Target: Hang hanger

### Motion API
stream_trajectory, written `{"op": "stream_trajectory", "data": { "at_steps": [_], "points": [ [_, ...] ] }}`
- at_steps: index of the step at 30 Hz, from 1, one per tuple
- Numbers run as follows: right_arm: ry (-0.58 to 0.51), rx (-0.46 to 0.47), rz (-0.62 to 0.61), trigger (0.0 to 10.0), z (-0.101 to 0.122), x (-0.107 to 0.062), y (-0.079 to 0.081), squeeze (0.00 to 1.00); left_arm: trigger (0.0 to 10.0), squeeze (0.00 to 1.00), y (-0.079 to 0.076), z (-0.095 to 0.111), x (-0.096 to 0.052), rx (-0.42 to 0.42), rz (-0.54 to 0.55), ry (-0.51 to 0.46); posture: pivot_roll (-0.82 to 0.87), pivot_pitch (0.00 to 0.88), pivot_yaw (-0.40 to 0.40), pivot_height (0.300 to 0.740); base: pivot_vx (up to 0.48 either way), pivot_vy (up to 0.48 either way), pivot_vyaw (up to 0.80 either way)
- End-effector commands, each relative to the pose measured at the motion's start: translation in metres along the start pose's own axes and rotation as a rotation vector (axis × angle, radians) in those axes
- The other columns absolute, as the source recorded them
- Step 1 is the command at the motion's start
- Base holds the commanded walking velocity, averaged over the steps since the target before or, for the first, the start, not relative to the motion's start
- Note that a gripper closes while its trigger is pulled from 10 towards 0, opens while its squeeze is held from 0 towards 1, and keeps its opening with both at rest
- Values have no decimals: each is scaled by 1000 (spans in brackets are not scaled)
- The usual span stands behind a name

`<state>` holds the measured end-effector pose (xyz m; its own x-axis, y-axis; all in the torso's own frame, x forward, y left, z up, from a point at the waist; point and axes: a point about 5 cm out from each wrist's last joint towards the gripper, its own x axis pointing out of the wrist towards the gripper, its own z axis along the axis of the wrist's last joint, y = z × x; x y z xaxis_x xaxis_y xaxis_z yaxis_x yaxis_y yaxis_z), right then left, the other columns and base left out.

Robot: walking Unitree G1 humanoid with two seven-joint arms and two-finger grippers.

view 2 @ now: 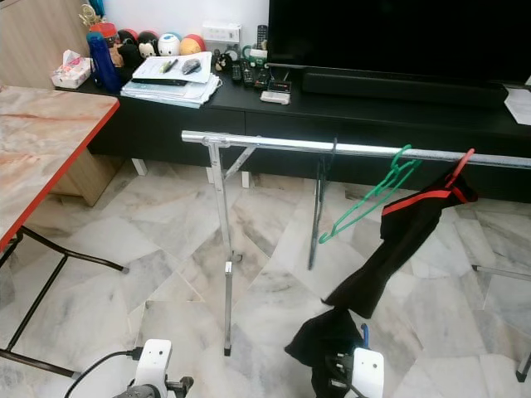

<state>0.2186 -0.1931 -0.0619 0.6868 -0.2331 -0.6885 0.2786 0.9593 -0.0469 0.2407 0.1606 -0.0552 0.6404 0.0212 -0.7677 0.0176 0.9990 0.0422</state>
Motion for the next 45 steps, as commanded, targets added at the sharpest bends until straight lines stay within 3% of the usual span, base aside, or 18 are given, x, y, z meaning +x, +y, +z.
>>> {"op": "stream_trajectory", "data": {
  "at_steps": [1, 13, 45],
  "points": [
    [-34, 13, -4, 10000, 6, 1, 1, 0, 10000, 0, -2, -8, -1, -4, -6, 27, 76, 180, -11, 740, 0, 0, 0],
    [-37, 13, -18, 10000, 4, 0, 1, 0, 10000, 0, -2, -8, -1, -10, -6, 24, 79, 180, -11, 740, 0, 0, 0],
    [-44, 18, -46, 10000, 4, 0, -1, 0, 10000, 0, -2, -8, -1, -11, -7, 21, 83, 175, -10, 740, -253, 0, 0]
  ]
}}
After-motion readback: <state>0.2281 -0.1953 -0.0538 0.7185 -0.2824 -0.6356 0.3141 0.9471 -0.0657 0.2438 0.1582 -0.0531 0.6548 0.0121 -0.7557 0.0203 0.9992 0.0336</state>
